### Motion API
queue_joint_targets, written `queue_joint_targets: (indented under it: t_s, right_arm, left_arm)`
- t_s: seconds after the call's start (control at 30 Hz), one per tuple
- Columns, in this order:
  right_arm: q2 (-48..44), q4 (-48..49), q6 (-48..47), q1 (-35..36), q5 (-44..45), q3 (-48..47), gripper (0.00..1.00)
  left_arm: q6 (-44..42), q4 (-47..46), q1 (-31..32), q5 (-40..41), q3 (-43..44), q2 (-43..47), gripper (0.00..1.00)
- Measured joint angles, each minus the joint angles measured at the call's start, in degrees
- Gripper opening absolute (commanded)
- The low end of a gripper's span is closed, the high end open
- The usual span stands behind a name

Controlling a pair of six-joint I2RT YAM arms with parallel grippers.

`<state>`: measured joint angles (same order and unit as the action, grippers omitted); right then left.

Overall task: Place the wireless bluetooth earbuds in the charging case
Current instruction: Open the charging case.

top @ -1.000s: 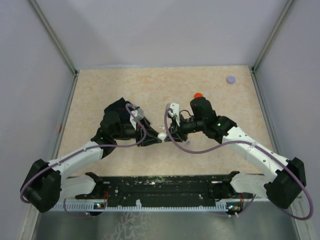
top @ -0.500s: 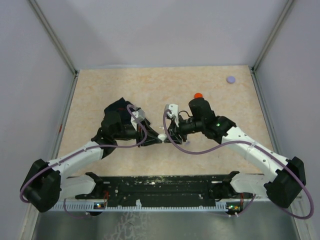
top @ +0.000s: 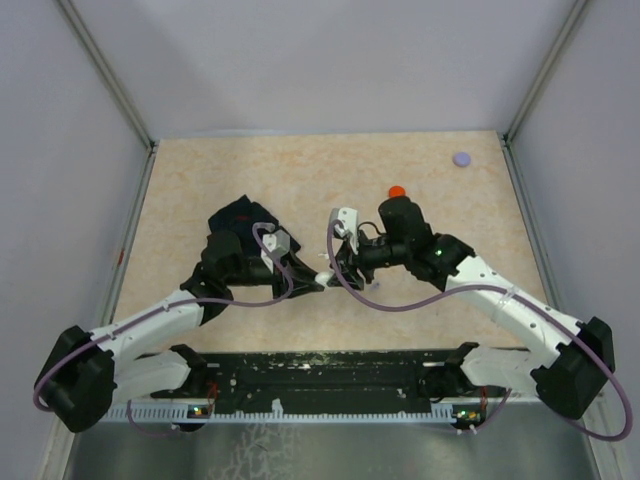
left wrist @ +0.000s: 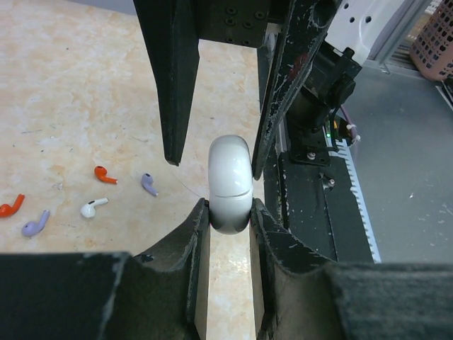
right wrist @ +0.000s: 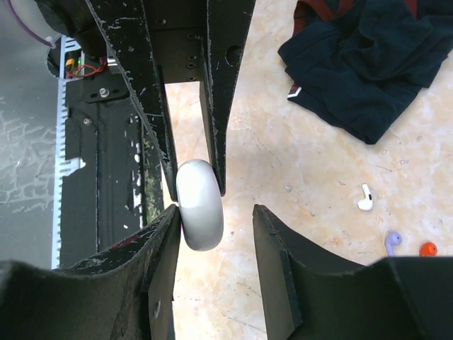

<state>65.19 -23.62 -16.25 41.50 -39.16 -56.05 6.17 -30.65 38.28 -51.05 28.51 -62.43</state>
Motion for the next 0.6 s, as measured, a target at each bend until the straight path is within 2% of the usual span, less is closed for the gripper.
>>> queue_joint_targets:
  t_s: [0.43, 0.6]
  right_arm:
    - [-2.6, 3.5, 2.4, -1.2, 6.8, 0.1, 0.45]
    - [-2.8, 5.4, 4.5, -1.2, 8.1, 0.2, 0.45]
  left_arm:
    - [-3.2, 3.9, 0.9, -0.9, 0.0, 0.0, 0.00]
    - [-4.3, 6.8, 1.0, 5.6, -0.3, 0.9, 0.00]
